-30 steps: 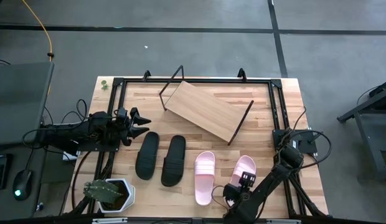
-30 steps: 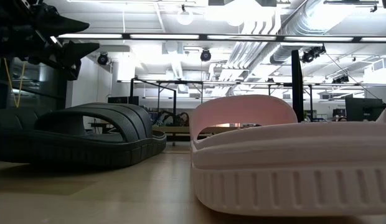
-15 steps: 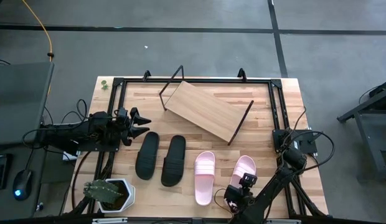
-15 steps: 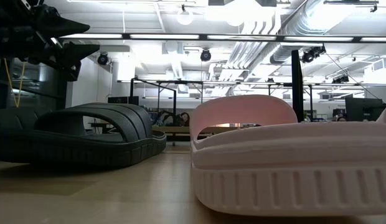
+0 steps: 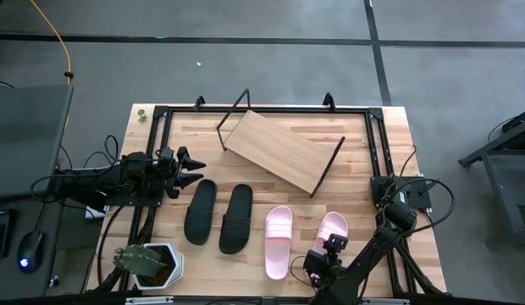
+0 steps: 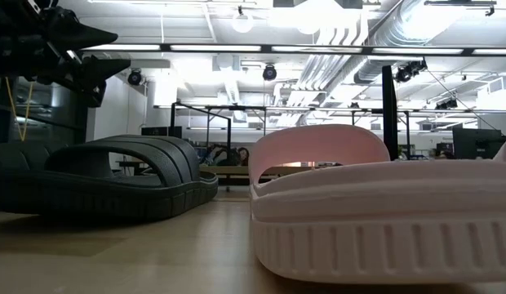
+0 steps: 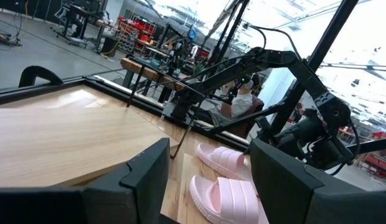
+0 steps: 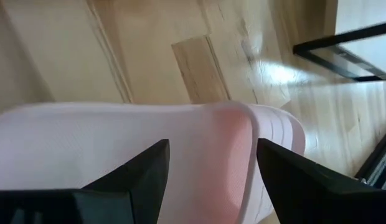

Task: Pick and place slides into the shelf
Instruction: Put the right pink slide on the shelf

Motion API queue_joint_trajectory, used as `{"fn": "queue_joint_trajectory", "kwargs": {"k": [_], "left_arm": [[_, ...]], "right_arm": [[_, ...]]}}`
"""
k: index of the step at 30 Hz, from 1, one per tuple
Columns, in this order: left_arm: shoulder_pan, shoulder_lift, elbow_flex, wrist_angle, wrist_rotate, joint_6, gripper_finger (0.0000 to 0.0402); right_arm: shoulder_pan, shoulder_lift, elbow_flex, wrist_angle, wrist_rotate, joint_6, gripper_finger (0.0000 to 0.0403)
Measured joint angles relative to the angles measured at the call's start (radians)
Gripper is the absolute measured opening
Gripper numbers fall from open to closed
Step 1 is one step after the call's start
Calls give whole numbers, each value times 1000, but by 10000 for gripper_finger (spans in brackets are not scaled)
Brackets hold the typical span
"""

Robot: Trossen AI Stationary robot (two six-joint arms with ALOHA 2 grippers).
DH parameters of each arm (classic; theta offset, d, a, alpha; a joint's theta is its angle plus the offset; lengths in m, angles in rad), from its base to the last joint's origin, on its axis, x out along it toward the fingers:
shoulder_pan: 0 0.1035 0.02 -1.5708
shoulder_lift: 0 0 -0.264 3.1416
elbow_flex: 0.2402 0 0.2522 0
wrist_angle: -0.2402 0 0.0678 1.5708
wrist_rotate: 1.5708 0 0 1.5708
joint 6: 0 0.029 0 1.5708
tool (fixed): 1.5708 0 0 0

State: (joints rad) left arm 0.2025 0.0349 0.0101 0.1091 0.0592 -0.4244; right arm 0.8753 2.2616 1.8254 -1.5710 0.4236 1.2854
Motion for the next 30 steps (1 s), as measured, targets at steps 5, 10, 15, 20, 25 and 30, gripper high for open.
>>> {"fn": "queue_joint_trajectory", "kwargs": {"k": [5, 10, 15, 20, 25, 30], "left_arm": [[0, 0, 0, 0, 0, 0, 205], [0, 0, 0, 0, -6, 0, 205], [0, 0, 0, -9, -26, 0, 205], [0, 0, 0, -8, -26, 0, 205], [0, 0, 0, -8, -26, 0, 205], [0, 0, 0, -8, -26, 0, 205]], "right_arm": [[-5, 0, -81, 0, -42, 29, 234], [-5, 0, -147, 0, -55, 82, 234], [-4, -1, -178, 0, -51, 131, 233], [-5, -1, -179, -1, -50, 148, 211], [-5, -1, -179, -4, -55, 151, 159], [-5, -1, -179, -5, -58, 150, 100]]}}
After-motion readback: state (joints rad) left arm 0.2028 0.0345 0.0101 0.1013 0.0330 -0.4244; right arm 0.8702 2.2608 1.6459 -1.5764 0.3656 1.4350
